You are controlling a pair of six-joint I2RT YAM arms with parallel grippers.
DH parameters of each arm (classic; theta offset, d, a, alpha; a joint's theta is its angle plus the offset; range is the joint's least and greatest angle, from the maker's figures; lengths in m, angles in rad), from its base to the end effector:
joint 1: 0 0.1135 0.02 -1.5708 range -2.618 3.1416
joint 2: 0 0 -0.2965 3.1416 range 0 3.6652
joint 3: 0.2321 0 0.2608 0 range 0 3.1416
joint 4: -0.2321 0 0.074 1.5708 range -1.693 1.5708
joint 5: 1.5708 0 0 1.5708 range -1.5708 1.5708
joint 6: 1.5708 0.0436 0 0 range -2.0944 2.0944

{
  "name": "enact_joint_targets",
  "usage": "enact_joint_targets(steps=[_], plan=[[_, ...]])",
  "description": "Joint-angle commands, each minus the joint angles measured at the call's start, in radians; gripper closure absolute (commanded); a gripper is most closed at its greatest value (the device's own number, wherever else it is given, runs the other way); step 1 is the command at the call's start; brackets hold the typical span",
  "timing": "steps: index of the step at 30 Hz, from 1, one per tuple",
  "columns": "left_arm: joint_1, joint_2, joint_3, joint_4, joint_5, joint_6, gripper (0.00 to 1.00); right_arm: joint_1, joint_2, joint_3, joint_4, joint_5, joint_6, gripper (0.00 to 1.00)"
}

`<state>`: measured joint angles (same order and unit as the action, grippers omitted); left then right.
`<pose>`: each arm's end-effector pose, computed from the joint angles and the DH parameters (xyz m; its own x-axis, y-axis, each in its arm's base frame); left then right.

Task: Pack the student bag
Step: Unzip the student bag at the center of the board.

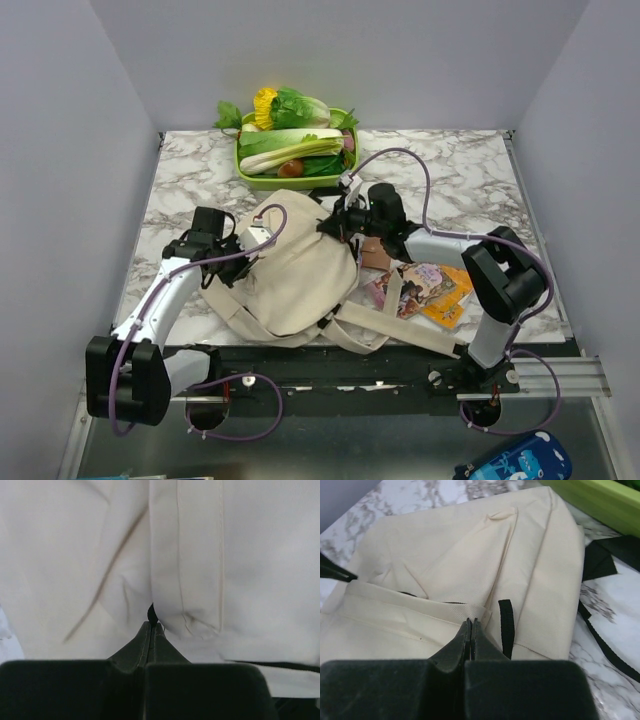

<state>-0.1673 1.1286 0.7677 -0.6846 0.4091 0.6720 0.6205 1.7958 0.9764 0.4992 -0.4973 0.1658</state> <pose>0.2031 -0.0519 0.2494 -0.4500 0.6553 -0.6067 0.8046 0.5923 0.0429 0.3214 0.2552 0.2227 -0.3977 -0.1059 -0.9114 -0.8251 0.4758 0.3048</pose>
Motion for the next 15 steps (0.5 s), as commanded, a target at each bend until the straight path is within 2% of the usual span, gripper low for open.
enact_joint_targets(steps=[1,3,6,7,8,10,11,15], plan=[[0.063,0.016,-0.007,-0.165,-0.118,0.08,1.0,-0.047,-0.065,-0.034,0.024,0.268,-0.066,0.99],[0.08,0.01,-0.004,-0.181,-0.133,0.096,1.0,-0.048,-0.075,-0.045,0.025,0.305,-0.08,0.99],[0.117,-0.009,0.005,-0.191,-0.128,0.118,0.98,-0.048,-0.081,-0.054,0.036,0.263,-0.098,0.99],[0.117,-0.009,0.011,-0.19,-0.121,0.106,0.93,-0.048,-0.079,-0.054,0.041,0.225,-0.095,0.99],[0.117,-0.007,0.019,-0.184,-0.086,0.092,0.79,-0.048,-0.07,-0.054,0.045,0.203,-0.091,0.99],[0.117,0.014,0.062,-0.182,-0.023,0.054,0.66,-0.041,-0.056,-0.054,0.058,0.155,-0.081,0.99],[0.114,0.026,0.083,-0.173,0.006,0.011,0.54,-0.033,-0.049,-0.053,0.059,0.145,-0.083,0.99],[0.071,0.102,0.182,-0.089,0.091,-0.119,0.43,0.008,-0.041,-0.048,0.053,0.12,-0.124,0.99]])
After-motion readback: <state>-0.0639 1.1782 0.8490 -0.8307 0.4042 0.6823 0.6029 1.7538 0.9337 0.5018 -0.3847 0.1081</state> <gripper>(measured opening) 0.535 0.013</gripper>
